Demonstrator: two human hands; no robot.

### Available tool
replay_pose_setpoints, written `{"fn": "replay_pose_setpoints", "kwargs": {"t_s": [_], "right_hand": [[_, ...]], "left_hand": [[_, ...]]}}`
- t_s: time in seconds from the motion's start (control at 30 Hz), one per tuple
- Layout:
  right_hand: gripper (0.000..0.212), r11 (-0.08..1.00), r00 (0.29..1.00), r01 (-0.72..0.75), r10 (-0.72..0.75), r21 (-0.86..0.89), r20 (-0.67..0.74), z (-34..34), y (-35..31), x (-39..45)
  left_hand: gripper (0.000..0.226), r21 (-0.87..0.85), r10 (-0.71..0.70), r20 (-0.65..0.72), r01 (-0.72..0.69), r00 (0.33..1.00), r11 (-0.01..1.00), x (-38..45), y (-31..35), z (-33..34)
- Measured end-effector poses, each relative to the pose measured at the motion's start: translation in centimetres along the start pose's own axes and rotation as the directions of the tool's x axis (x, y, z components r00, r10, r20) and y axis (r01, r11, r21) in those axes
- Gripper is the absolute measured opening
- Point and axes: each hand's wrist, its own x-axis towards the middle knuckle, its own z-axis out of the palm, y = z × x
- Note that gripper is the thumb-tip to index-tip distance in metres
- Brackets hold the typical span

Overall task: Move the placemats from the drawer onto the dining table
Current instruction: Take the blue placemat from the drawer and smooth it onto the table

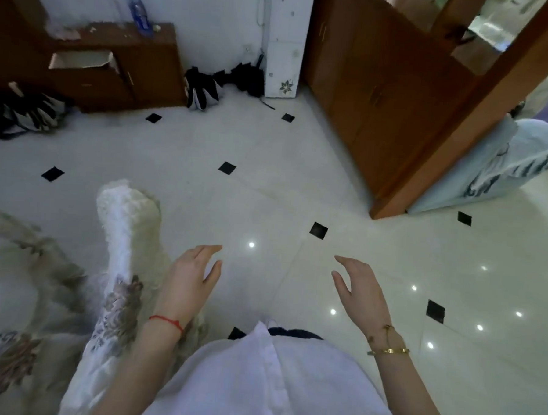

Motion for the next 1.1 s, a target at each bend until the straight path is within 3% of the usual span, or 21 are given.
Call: {"fn": "replay_pose_setpoints", "kwargs": {"t_s": [0.17,0.37,0.63,0.87,1.1], "right_hand": [[0.034,0.979,0.976,0.202,-0.199,-0.024,0.093,-0.8,-2.5,15.8],[0.035,0.940,0.920,0.339,-0.336,0.019,0.204,3.5,-7.2,29.3],[0.035,0.900,0.856,0.428,-0.432,0.079,0.284,10.6,-18.1,46.8],[0.035,0.868,0.840,0.483,-0.497,0.117,0.216,14.5,-30.7,62.6],[0.035,0.861,0.809,0.495,-0.506,0.116,0.300,21.2,-37.9,72.9]], "left_hand": [[0.030,-0.025,-0.192,-0.142,0.190,0.971,0.981,8.5,-0.1,-1.5],[0.032,-0.079,-0.407,-0.237,0.400,0.882,0.913,16.0,-5.0,-2.6],[0.027,-0.074,-0.483,-0.353,0.491,0.801,0.868,30.0,-16.1,-8.6],[0.027,-0.024,-0.459,-0.375,0.487,0.805,0.873,43.3,-25.3,-16.4],[0.027,-0.053,-0.480,-0.385,0.500,0.789,0.865,53.2,-34.1,-19.9]]}}
